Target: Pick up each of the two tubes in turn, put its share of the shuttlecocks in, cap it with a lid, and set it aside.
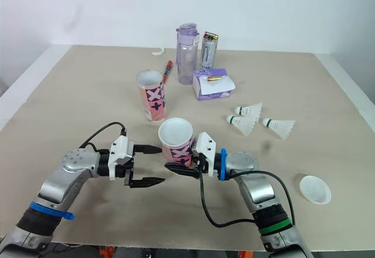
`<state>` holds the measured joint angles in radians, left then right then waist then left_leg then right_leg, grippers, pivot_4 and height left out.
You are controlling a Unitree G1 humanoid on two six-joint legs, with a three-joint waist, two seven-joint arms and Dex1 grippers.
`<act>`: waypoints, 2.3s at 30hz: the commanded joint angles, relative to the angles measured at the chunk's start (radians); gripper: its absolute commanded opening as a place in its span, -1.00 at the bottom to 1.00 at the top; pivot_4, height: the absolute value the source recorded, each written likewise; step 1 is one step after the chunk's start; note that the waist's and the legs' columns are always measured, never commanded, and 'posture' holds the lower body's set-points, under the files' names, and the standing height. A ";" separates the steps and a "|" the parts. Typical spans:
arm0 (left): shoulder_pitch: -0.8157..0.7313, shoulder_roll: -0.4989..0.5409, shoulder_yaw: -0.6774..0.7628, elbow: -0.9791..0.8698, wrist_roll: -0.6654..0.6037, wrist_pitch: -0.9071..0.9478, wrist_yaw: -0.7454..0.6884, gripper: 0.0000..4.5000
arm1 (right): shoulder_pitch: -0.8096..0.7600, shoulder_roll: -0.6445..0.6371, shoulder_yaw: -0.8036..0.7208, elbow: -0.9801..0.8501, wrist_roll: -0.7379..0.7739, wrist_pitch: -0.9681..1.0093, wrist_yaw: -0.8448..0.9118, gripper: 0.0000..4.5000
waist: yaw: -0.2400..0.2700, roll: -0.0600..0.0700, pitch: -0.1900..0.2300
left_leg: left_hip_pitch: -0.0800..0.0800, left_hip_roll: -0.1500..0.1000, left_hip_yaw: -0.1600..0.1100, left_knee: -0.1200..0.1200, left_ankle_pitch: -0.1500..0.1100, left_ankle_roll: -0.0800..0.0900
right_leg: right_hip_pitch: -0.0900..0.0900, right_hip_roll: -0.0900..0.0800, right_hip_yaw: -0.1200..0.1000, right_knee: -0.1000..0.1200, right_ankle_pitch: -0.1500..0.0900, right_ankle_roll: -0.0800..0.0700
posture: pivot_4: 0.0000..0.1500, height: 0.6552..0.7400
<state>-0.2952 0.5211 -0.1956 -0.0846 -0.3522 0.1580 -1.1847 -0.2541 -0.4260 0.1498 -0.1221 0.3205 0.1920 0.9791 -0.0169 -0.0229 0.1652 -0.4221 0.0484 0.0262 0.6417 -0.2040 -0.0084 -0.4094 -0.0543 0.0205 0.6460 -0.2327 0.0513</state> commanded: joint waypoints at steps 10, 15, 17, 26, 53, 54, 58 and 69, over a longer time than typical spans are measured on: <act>0.001 -0.032 -0.025 -0.059 -0.031 0.024 -0.005 1.00 | 0.260 -0.122 -0.624 -0.312 0.276 0.236 -0.297 0.32 | 0.001 0.000 0.000 | 0.000 -0.001 0.000 0.000 0.000 0.000 | 0.000 0.000 0.001 0.000 -0.001 -0.001 | 1.00 1.00; 0.013 -0.040 -0.035 -0.092 -0.036 0.039 0.005 1.00 | 0.328 -0.140 -0.794 -0.234 0.262 0.216 -0.364 0.32 | 0.002 0.000 0.000 | 0.000 -0.001 0.000 0.000 0.000 0.000 | 0.001 0.000 0.002 0.000 -0.002 0.002 | 1.00 1.00; 0.022 -0.039 -0.036 -0.104 -0.037 0.042 0.009 1.00 | 0.336 -0.137 -0.843 -0.188 0.257 0.207 -0.396 0.32 | 0.002 0.001 0.000 | 0.001 -0.001 0.000 0.000 0.000 0.000 | 0.001 0.000 0.002 0.000 -0.003 0.003 | 1.00 1.00; 0.061 -0.033 -0.036 -0.158 -0.043 0.066 0.032 1.00 | 0.268 -0.167 -0.886 0.090 0.220 0.167 -0.456 0.32 | -0.003 0.005 -0.002 | 0.003 -0.001 0.002 0.000 0.000 0.001 | 0.001 0.002 0.007 0.000 -0.004 0.000 | 1.00 1.00; 0.057 -0.022 -0.017 -0.213 -0.072 0.122 0.081 1.00 | 0.071 -0.325 -0.867 0.752 0.072 -0.161 -0.562 0.32 | -0.005 0.010 -0.002 | 0.003 -0.005 0.003 0.000 0.001 0.002 | 0.004 0.029 0.055 0.000 -0.005 0.008 | 1.00 1.00; 0.056 -0.022 -0.017 -0.211 -0.072 0.122 0.080 1.00 | 0.079 -0.320 -0.866 0.746 0.073 -0.161 -0.564 0.32 | -0.006 0.010 -0.002 | 0.003 -0.005 0.004 0.000 0.001 0.002 | 0.004 0.029 0.056 0.000 -0.005 0.008 | 1.00 1.00; 0.045 -0.029 -0.024 -0.201 -0.067 0.119 0.081 1.00 | 0.112 -0.296 -0.858 0.722 0.086 -0.149 -0.571 0.32 | -0.006 0.010 -0.002 | 0.003 -0.005 0.004 0.000 0.001 0.002 | 0.004 0.030 0.057 0.000 -0.006 0.006 | 1.00 1.00; 0.031 -0.029 -0.032 -0.194 -0.067 0.124 0.070 1.00 | 0.148 -0.272 -0.852 0.631 0.117 -0.097 -0.596 0.99 | -0.009 0.012 -0.002 | 0.004 -0.004 0.006 0.000 0.001 0.002 | 0.003 0.031 0.060 0.000 -0.007 0.005 | 1.00 1.00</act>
<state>-0.2506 0.4891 -0.2321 -0.2589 -0.4028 0.2837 -1.1082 -0.1158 -0.6921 -0.6744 0.5807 0.4208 0.0922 0.3996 -0.0260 -0.0108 0.1632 -0.4183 0.0441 0.0323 0.6417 -0.2029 -0.0065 -0.4064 -0.0233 0.0807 0.6460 -0.2396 0.0561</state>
